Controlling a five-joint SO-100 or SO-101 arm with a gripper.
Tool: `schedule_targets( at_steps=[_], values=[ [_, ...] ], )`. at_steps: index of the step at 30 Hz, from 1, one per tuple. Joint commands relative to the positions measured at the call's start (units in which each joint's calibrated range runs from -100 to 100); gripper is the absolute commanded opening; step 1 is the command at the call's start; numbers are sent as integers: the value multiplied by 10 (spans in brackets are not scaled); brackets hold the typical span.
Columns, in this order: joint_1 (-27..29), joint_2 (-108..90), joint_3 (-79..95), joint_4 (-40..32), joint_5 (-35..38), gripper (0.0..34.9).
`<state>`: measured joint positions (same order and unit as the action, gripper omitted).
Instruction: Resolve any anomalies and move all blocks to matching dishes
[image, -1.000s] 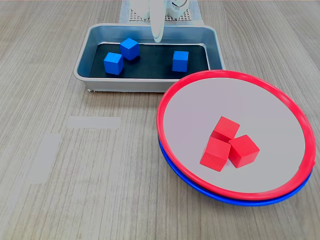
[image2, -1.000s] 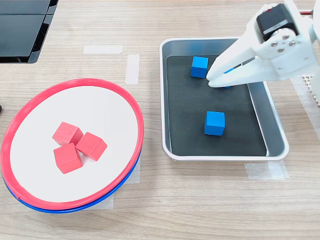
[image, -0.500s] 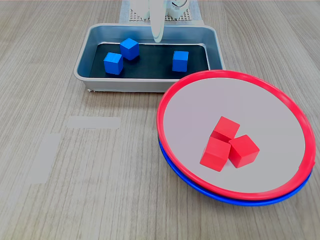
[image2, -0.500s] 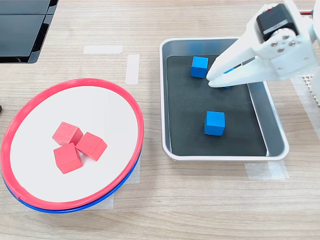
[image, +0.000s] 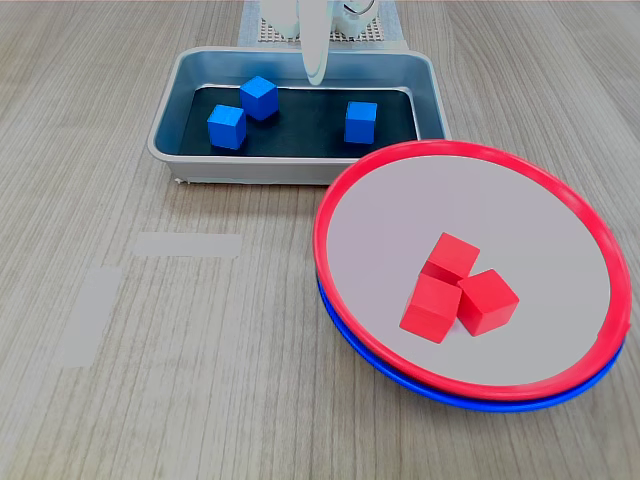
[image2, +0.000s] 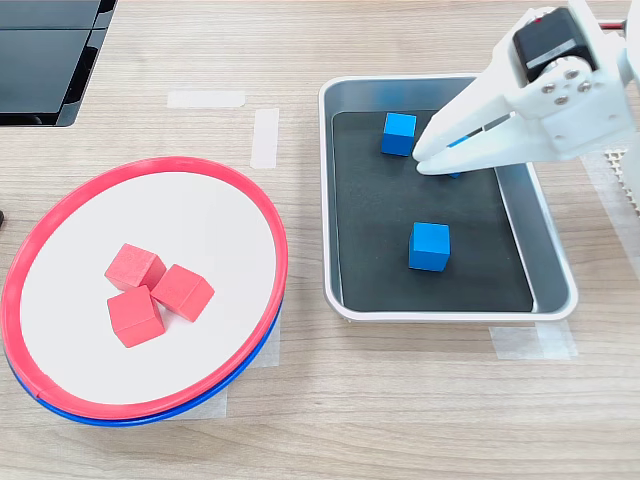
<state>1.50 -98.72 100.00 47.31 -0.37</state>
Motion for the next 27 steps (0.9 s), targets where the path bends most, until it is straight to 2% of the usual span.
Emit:
schedule_targets(
  at_steps=[1,7,10,15,16,17,20,21,27],
  values=[
    [-1,-3,0,2,-1,3],
    [-2,-3,0,2,0,3],
    [-40,-3,0,0,23,3],
    [-58,34,-25,13,40,4],
    [-58,62,-46,13,48,9],
    [-57,113,-89,8,57,41],
    [-64,226,-180,-7,65,80],
    [-70,281,-225,-10,67,102],
    [-105,548,-479,5,69,113]
  ],
)
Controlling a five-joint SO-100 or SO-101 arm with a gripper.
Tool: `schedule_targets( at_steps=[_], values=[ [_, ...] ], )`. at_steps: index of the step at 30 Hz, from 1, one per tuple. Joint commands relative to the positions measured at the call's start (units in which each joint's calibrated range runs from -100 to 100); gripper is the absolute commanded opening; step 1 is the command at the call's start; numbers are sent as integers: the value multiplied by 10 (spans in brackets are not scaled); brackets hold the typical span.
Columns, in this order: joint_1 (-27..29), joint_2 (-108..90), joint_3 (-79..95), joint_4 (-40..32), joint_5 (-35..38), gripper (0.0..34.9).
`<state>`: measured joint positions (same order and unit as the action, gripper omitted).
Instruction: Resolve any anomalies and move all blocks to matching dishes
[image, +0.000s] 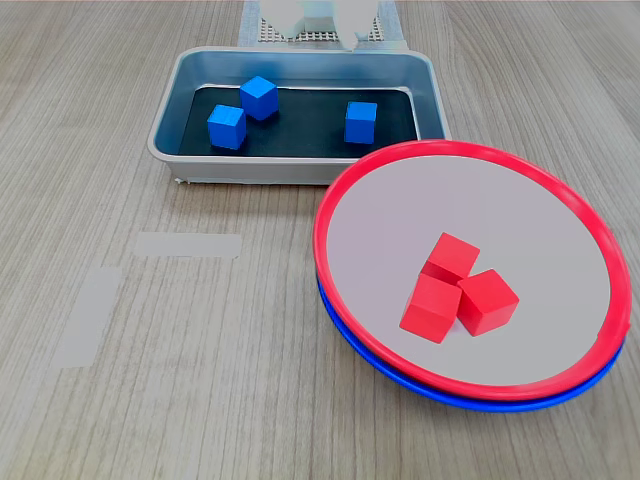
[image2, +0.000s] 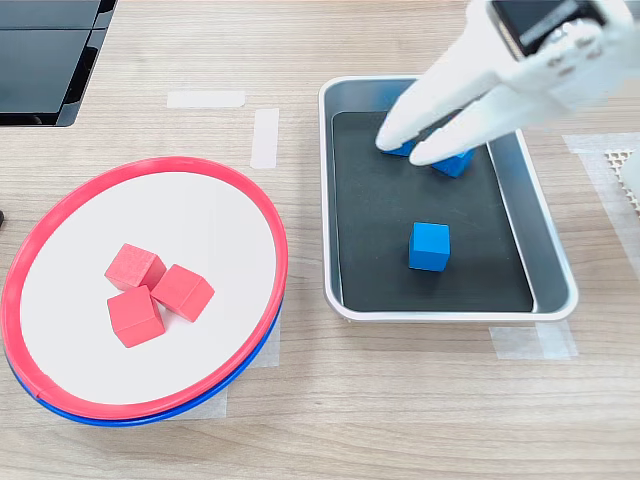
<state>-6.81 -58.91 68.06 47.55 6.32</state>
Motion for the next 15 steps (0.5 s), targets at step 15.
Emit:
schedule_targets(
  at_steps=[15],
  values=[
    [-58,460,-363,-52,34,133]
  ],
)
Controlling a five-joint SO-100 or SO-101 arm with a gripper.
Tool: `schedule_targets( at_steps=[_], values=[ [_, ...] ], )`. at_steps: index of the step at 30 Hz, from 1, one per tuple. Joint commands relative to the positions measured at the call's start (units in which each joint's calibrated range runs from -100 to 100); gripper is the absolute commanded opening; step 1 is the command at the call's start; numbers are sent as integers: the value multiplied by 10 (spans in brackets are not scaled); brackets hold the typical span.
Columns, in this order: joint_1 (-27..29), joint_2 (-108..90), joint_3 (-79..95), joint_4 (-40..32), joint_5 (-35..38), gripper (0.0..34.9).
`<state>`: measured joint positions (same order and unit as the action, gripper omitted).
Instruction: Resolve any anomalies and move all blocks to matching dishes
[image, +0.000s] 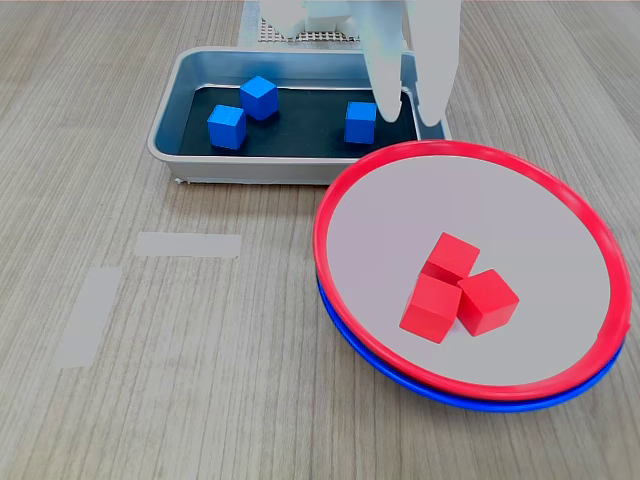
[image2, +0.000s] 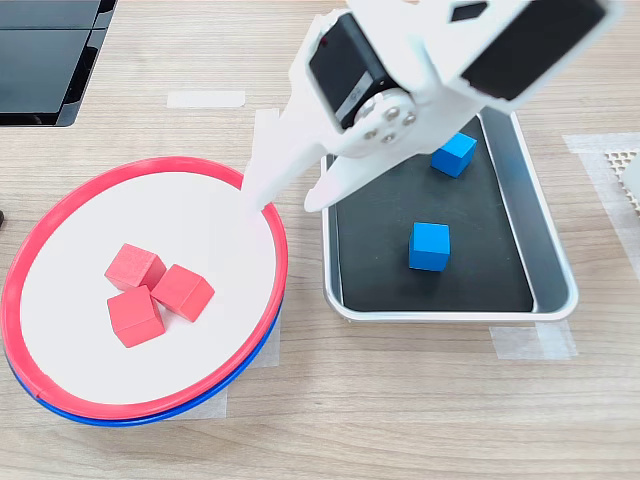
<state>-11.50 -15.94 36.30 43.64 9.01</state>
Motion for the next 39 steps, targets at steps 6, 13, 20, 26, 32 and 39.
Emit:
schedule_targets(
  at_steps=[6,13,20,26,32,39],
  values=[
    [-16,108,-116,-13,8,90],
    [-21,160,-157,-17,15,77],
    [-28,194,-160,-36,27,94],
    [-31,221,-164,-52,39,90],
    [-28,216,-167,-49,45,4],
    [-17,185,-168,-43,45,1]
  ],
)
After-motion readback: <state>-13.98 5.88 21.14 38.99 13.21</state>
